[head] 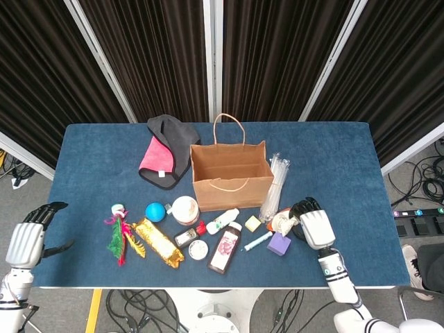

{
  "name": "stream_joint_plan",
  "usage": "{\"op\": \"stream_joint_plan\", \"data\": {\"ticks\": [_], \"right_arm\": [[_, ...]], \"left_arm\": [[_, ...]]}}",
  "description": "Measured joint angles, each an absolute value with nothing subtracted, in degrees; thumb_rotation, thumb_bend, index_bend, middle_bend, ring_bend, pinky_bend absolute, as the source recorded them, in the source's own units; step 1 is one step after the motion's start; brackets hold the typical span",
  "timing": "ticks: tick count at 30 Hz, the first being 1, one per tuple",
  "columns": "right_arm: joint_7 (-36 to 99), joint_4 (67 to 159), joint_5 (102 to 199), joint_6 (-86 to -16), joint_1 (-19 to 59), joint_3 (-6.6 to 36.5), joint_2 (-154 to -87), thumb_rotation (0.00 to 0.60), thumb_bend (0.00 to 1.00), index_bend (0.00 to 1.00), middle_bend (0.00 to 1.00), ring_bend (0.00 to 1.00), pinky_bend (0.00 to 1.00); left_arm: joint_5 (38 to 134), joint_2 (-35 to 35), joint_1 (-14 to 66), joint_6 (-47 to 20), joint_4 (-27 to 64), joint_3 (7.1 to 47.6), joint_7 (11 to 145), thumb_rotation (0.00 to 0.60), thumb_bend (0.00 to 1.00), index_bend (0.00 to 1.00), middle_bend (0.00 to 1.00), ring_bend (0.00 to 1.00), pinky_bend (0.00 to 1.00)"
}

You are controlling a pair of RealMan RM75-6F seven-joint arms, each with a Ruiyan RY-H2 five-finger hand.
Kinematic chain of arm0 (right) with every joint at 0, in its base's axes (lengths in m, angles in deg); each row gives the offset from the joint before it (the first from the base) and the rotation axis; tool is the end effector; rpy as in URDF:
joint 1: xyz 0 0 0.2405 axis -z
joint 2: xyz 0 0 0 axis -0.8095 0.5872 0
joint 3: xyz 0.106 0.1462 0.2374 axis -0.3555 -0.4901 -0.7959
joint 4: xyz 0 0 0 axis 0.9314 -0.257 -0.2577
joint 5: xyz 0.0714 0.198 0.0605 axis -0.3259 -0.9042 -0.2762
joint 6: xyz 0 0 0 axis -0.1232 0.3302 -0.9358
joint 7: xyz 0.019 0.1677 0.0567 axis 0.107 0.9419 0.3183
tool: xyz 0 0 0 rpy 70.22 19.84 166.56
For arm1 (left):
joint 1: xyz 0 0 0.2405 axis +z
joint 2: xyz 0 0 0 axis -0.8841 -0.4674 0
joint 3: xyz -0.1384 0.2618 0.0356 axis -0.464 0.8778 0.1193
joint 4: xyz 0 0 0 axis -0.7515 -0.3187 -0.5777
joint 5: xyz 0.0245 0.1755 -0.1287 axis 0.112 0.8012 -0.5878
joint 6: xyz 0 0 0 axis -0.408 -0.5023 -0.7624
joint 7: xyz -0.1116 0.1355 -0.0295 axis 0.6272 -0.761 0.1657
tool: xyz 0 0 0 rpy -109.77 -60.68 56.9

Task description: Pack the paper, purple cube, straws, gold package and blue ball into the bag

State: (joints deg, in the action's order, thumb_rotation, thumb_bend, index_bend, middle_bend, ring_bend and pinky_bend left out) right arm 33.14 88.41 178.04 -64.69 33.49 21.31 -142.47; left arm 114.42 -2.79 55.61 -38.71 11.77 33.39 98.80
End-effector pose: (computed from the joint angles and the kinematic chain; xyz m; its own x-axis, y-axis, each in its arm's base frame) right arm -0.3084 -0.3152 -0.0589 0.4000 -0.0216 0.9162 -0.8816 -0.2824 0.3782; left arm -0.3924 0.2317 0.1131 0.2218 -0.0526 0.9737 0.9694 -0.0956 -0.2260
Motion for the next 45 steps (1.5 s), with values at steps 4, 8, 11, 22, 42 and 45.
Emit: {"op": "stream_joint_plan", "data": {"ticks": [4,8,11,22,42,45], "right_arm": [[34.17,87.65,178.58,-67.20,33.69,21.25,-142.78,0.600,0.37,0.68,0.53,0.41,0.32],[34.98,88.57,179.27,-70.62,34.44,21.22,-141.52,0.600,0.39,0.70,0.54,0.43,0.33],[35.23,91.03,179.93,-73.50,35.29,21.22,-139.30,0.600,0.39,0.70,0.54,0.43,0.33],[29.68,112.02,184.75,-85.28,37.64,19.14,-125.37,0.600,0.40,0.70,0.54,0.43,0.34],[6.27,128.71,175.68,-67.06,15.58,1.10,-123.00,0.600,0.40,0.70,0.54,0.43,0.34],[4.35,125.45,173.91,-65.31,12.67,0.69,-126.95,0.600,0.39,0.71,0.54,0.43,0.34]], "left_arm": [[114.48,-2.87,55.68,-38.92,11.96,33.44,99.15,0.600,0.06,0.29,0.35,0.25,0.29],[114.55,-3.05,55.58,-38.80,12.59,33.49,99.20,0.600,0.06,0.29,0.35,0.25,0.29],[114.65,-3.15,55.52,-38.66,13.31,33.62,99.13,0.600,0.06,0.29,0.35,0.25,0.29],[115.72,-3.54,55.08,-38.41,16.16,34.28,97.48,0.600,0.06,0.29,0.35,0.25,0.29],[113.25,-4.48,55.42,-36.57,14.30,33.91,99.29,0.600,0.06,0.29,0.35,0.25,0.29],[112.87,-4.37,55.45,-35.97,13.59,33.95,100.44,0.600,0.06,0.29,0.35,0.25,0.29]]}}
